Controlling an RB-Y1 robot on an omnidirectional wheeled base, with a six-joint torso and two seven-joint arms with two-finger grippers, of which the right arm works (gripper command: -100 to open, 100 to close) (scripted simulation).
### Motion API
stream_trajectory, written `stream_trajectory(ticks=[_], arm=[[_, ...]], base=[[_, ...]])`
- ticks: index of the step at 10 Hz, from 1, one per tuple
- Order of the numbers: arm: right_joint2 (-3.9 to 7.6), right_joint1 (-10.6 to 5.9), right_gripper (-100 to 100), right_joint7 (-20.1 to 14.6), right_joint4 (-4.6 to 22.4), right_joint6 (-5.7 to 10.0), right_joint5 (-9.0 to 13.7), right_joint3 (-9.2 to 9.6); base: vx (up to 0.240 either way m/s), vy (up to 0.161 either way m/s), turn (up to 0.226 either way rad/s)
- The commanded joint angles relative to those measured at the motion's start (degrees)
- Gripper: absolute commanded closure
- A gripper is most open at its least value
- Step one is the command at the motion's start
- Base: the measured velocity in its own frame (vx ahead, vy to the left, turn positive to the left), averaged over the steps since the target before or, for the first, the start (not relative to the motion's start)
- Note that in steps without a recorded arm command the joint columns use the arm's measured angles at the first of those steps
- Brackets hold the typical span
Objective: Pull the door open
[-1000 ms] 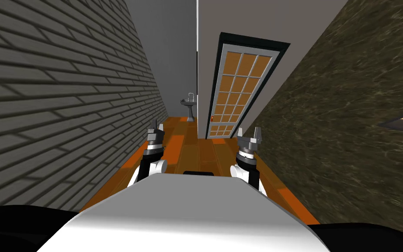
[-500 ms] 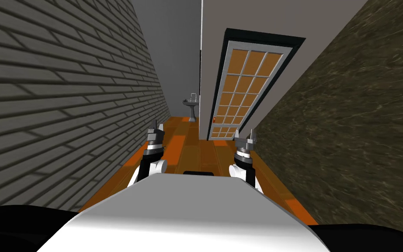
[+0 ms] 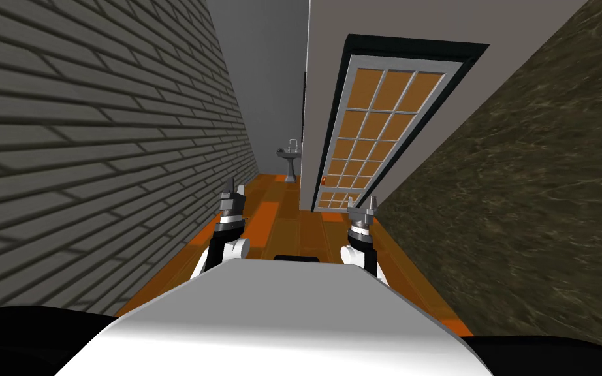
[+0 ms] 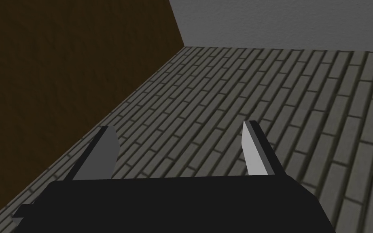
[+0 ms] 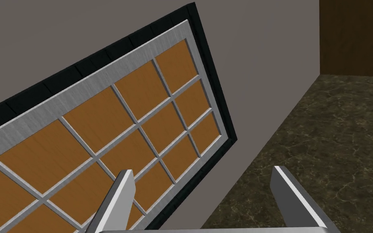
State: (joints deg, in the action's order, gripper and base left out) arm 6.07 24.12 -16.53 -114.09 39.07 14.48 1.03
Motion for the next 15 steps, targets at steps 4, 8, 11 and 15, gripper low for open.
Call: stream_trajectory(ticks=[4,8,11,15], arm=[[0.9,-1.97,-100,-5.83,7.15,1.49,2.9,0.52],[1.82,-3.79,-100,-11.19,13.48,2.55,5.69,0.82],[2.52,-5.2,-100,-15.34,18.4,3.38,7.86,1.05],[3.23,-6.65,-100,-19.62,23.46,4.23,10.09,1.29]], base=[[0.089,-0.036,0.116],[0.095,-0.049,0.121],[0.084,-0.041,0.127],[0.069,-0.046,0.1]])
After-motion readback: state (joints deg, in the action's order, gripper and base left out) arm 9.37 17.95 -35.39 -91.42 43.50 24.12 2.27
